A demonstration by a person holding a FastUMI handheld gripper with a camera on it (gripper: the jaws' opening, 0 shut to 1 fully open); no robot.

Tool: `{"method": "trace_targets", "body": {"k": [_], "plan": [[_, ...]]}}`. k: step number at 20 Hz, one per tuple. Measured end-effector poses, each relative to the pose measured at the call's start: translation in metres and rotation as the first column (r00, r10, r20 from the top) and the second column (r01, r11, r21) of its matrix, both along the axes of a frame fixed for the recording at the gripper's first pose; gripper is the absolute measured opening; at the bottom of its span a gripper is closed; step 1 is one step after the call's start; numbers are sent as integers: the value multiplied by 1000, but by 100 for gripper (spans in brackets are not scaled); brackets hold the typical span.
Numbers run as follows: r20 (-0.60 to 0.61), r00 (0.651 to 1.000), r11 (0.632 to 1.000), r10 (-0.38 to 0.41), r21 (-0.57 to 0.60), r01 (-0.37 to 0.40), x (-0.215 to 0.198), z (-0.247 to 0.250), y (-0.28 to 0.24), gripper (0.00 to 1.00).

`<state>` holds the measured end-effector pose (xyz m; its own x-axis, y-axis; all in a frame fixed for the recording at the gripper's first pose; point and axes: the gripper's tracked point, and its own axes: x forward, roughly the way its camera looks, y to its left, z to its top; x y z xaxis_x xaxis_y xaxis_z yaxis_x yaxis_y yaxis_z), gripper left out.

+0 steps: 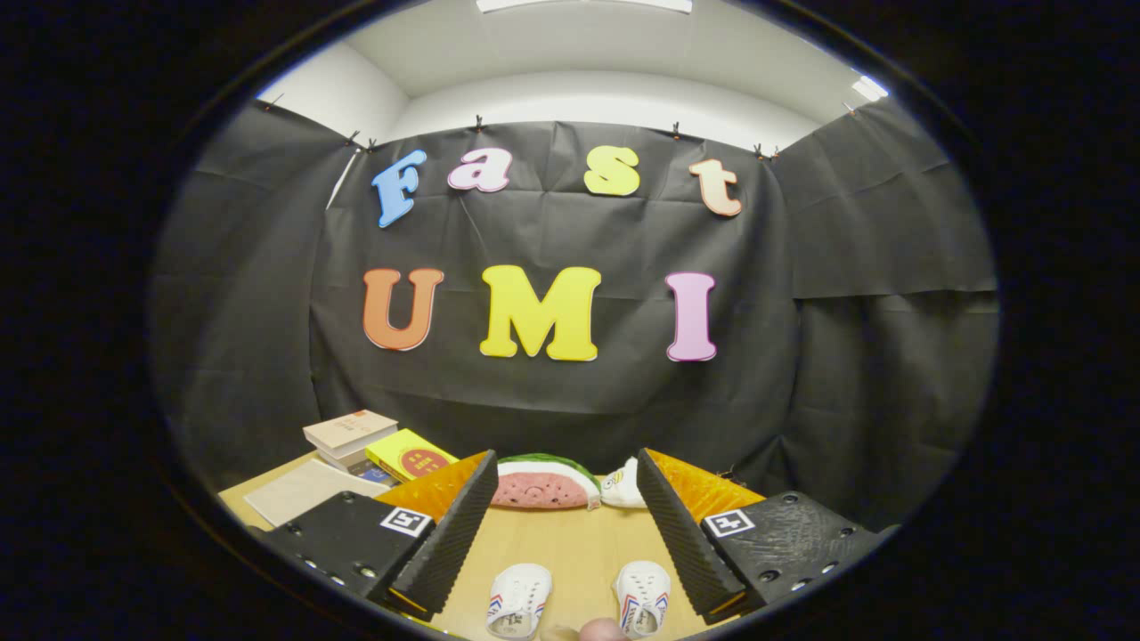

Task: Open the storage box then place both shoes into the box .Put the left shoe in first, then the right shoe, with the right side of both shoes facing outward in a uniform manner.

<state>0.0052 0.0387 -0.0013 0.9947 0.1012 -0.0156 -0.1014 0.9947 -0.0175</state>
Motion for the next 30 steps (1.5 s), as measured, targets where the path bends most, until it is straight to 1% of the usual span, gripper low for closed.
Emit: {"method": "trace_targets", "body": {"k": [7, 11, 15, 17, 23, 24, 28, 30], "plan": [[-6, 999, 999, 40, -8, -40, -1, 2, 11, 95], [-71, 990, 992, 122, -5, -123, -4, -23, 34, 95], [-115, 979, 985, 171, 32, -168, -4, -37, 58, 95], [-146, 967, 978, 208, 59, -201, -5, -48, 76, 95], [-268, 896, 934, 353, 161, -320, -9, -94, 147, 95], [-295, 876, 923, 380, 183, -339, -10, -103, 162, 95], [-422, 767, 875, 483, 267, -404, -18, -148, 214, 95], [-458, 733, 864, 503, 282, -417, -17, -163, 229, 95]]}}
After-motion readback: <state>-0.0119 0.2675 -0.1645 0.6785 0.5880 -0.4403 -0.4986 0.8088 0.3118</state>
